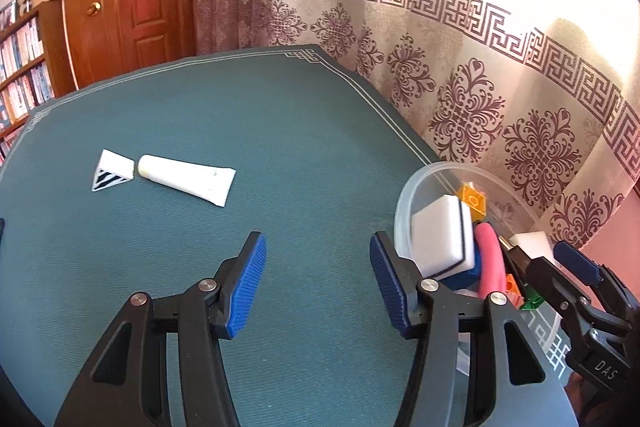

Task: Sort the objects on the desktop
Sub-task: 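Open left tool to drop the pink tube while right tool releases the bottle, then move the left tool to the white triangular block and grasp it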

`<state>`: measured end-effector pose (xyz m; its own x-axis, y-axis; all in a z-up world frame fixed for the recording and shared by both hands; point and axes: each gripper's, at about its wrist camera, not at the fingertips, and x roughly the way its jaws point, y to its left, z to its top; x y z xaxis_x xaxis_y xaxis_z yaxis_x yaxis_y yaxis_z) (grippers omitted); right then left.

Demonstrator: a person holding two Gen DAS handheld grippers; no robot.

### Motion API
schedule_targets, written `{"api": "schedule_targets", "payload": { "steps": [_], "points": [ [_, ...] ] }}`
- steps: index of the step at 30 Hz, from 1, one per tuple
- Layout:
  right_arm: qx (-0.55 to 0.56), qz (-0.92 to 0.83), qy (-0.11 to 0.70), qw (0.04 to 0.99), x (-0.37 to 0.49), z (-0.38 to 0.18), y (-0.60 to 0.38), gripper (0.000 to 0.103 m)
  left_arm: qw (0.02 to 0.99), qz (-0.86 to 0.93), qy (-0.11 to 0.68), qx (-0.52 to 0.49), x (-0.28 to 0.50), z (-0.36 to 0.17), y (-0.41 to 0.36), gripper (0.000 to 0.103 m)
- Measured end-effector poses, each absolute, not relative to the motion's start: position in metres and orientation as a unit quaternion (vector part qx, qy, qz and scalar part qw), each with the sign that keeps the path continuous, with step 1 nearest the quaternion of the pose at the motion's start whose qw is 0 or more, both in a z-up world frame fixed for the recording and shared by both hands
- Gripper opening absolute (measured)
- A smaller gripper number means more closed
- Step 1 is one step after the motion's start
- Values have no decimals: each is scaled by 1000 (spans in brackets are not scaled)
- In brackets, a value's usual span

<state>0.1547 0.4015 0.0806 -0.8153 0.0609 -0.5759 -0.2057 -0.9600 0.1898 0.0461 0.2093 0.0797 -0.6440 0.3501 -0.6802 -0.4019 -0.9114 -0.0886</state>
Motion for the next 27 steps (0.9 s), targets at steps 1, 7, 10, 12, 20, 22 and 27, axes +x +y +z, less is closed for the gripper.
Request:
{"api": "schedule_targets", "payload": {
  "steps": [1,7,10,12,20,22,27],
  "points": [
    [-296,945,121,70,154,81,399,81,200,909,38,-364,45,80,206,58],
    [-295,947,110,65,152,83,386,81,178,918,28,-353,38,82,182,72],
    [-293,949,101,61,150,85,377,81,165,922,29,-350,35,83,173,72],
    [-292,950,96,56,148,87,370,81,160,923,25,-350,32,83,166,72],
    [-294,953,67,30,132,88,335,82,135,924,26,-357,18,79,133,72],
    [-296,953,66,23,126,87,327,82,126,924,24,-360,13,78,121,72],
    [-300,951,72,-3,111,87,308,82,106,924,19,-368,-4,73,90,72]
  ]
}}
